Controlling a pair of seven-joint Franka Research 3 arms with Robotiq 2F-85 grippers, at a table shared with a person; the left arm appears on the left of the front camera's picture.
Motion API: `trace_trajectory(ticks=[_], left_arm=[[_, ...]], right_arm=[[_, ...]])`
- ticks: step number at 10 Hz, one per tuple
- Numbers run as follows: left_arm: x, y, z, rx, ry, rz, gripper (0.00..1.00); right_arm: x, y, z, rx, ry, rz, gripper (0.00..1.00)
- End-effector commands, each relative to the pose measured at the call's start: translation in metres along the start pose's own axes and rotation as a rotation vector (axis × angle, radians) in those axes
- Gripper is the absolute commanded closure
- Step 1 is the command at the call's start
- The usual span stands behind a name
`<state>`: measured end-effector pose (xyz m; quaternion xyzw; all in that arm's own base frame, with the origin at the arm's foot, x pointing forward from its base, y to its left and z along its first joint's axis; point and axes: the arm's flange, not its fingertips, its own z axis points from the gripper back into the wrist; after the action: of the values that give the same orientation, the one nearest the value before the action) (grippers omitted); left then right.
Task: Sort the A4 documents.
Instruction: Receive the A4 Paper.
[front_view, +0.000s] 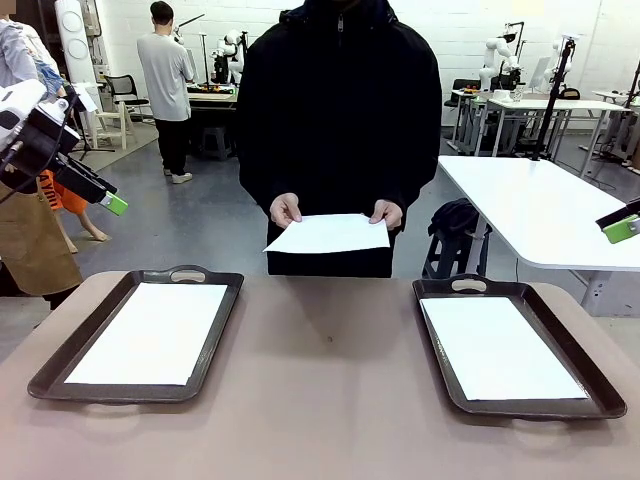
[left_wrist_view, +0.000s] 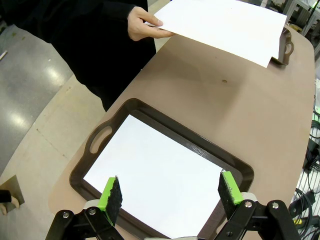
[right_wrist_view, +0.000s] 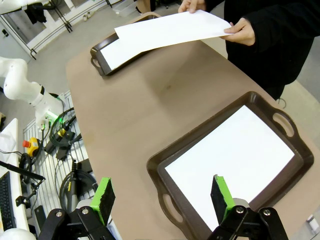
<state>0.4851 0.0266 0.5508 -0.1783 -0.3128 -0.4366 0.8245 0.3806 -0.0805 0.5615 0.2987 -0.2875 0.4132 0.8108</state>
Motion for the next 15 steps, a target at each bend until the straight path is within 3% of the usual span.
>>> trace_trajectory(ticks=[1, 15], left_arm=[[-0.0004, -0.0011, 0.0007, 0.006, 0.001, -0.012, 0.00], [-0.0004, -0.0011, 0.0007, 0.006, 0.001, -0.012, 0.00]], right_arm=[[-0.0004, 0.0000, -0.0007, -0.001, -0.001, 0.000, 0.00], [-0.0004, 0.0000, -0.0007, -0.001, -0.001, 0.000, 0.00]])
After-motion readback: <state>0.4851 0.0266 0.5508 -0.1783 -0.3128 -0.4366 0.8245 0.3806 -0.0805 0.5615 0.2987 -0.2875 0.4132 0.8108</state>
